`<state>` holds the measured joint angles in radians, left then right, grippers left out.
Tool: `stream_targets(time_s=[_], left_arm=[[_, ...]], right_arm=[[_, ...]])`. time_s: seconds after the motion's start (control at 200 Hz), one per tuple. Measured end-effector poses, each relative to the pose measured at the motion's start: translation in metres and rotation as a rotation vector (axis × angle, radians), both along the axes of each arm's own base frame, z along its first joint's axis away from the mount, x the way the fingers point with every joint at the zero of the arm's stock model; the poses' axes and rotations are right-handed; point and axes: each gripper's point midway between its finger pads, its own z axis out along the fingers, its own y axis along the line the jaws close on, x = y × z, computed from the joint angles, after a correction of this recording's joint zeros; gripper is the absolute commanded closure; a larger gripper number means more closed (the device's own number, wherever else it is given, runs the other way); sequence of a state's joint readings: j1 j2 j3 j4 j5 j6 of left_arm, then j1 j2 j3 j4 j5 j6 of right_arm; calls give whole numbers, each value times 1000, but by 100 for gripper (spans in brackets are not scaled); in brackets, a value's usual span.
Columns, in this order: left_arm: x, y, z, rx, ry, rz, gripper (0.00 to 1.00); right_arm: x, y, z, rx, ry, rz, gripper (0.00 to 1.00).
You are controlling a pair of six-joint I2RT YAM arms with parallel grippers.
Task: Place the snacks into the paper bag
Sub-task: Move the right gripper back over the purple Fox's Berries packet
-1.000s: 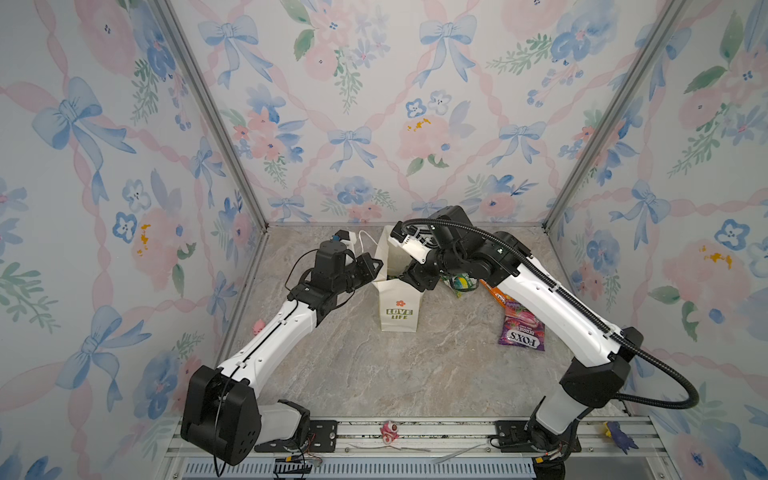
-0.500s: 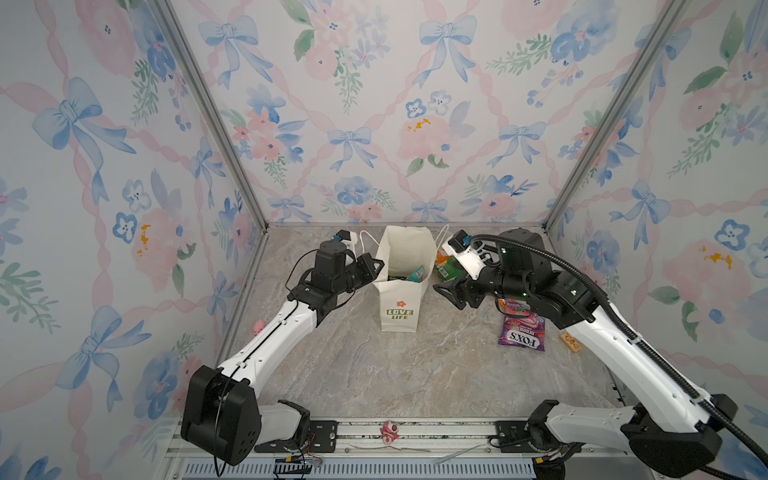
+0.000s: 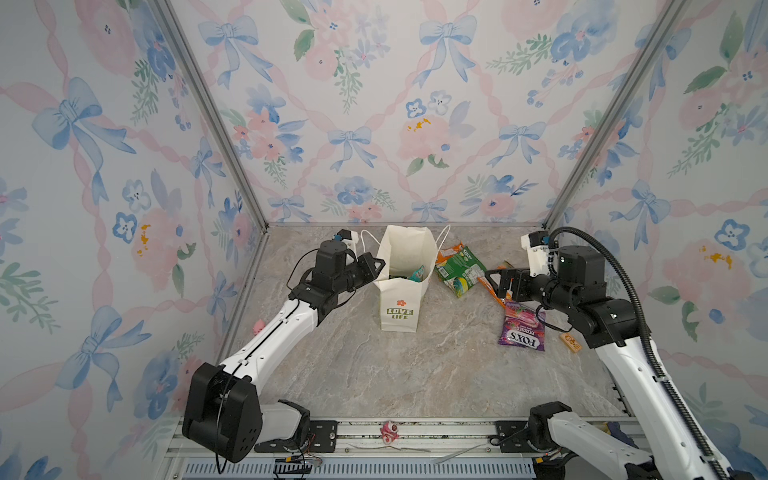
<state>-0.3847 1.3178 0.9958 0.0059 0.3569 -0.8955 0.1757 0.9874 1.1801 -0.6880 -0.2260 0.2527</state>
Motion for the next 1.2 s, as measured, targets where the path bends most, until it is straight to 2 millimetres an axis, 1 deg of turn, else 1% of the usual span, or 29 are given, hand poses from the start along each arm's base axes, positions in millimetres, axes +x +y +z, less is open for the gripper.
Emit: stream_targets(time_s=[0.08,0.21,0.395,0.515,0.665,0.98,1.115,1.2], left_arm=[[0,0,-1,1,1,0,100],[1,1,-1,1,1,1,100],[1,1,-1,0,1,2,100],[1,1,-1,0,1,2,100],[1,1,-1,0,1,2,100],[1,1,-1,0,1,2,100],[1,2,-1,0,2,6,100],[2,2,-1,0,2,6,100]], right_arm=[[6,-26,-19,59,71,-120,3],[10,-60,-48,128,174,-280,4],[7,-95,-75,170,279,-439,3],[1,-115,-101,178,350,-529,3],[-7,-127,-130,186,431,-588,3],[-9,-135,-184,225,596,-615,4],[-11,-138,-204,288,642,-629,3],[-12,-140,-209,291,659,-638,3]])
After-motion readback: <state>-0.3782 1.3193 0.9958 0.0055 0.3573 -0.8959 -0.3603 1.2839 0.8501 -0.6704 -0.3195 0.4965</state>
